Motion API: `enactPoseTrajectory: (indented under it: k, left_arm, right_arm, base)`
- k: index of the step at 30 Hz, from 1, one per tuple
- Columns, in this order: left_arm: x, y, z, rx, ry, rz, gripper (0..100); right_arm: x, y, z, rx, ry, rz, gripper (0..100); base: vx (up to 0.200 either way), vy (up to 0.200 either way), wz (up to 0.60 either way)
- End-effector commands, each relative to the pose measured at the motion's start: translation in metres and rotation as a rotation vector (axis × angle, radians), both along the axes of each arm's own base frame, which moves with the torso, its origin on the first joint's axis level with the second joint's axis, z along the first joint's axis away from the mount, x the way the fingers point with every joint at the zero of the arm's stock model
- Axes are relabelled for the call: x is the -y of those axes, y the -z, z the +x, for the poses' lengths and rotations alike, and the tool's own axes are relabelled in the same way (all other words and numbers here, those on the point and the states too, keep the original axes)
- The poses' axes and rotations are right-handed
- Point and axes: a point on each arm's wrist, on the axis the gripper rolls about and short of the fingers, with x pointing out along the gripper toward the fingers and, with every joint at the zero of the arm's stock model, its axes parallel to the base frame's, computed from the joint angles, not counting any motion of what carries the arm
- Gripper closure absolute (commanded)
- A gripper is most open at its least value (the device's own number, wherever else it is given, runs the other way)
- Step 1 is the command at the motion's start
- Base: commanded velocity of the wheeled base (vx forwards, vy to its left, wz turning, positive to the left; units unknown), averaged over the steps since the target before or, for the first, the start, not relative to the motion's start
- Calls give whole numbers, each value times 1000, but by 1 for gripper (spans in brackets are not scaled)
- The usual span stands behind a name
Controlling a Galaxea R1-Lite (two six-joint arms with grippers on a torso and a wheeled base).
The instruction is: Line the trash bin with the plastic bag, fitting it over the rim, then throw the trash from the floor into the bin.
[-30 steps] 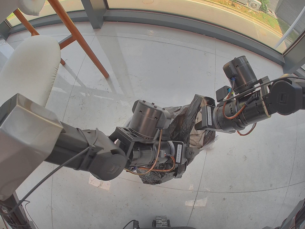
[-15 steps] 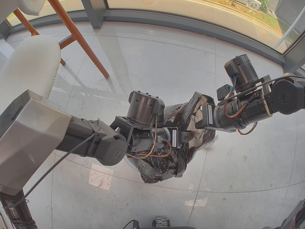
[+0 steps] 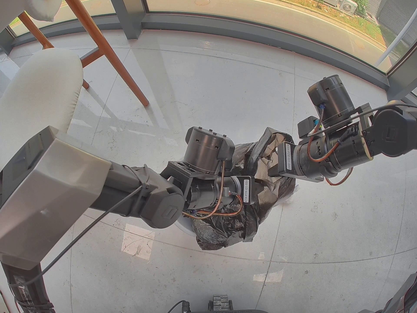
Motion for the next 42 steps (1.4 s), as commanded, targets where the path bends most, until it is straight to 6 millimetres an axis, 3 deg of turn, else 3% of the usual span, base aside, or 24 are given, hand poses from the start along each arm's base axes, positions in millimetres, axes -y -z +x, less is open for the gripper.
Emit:
enactPoseTrajectory:
  k: [1,9,10,12,17,21,24,31,38,39,42]
  left_arm:
    - [1,5,0,-11,1,9,100]
    - [-5,-12,-5,-47,-18,-74,100]
    - [-16,-31,-14,-46,-27,-117,100]
    - [-30,-43,-19,-39,-19,-135,100]
    - [-72,-65,-10,-21,-60,-178,100]
    - [-99,-65,-4,-39,-89,-189,100]
    - [-109,-65,-15,-64,-62,-197,100]
    - [-114,-57,-25,-107,-21,-201,100]
    - [-114,-60,-28,-113,-2,-213,100]
    - [-115,-59,-28,-114,-3,-212,100]
    - [-116,-61,-26,-109,-9,-214,100]
  right_arm:
    - [0,-1,-1,1,0,2,100]
    - [13,-5,-2,8,14,-2,100]
    - [17,-6,-1,15,16,-9,100]
    - [21,-4,1,18,10,-24,100]
    - [20,-2,5,37,-27,-54,100]
    - [14,2,11,42,-49,-68,100]
    - [8,5,18,38,-54,-70,100]
    - [-4,6,28,36,-101,-29,100]
    - [-19,10,54,69,-129,-28,100]
    - [-18,12,55,72,-135,-37,0]
    - [-13,9,62,116,-142,-47,0]
  base:
    - [0,0,0]
    - [0,0,0]
    - [0,0,0]
    - [0,0,0]
    - [0,0,0]
    - [0,0,0]
    - [0,0,0]
    - [0,0,0]
    - [0,0,0]
    - [0,0,0]
    - [0,0,0]
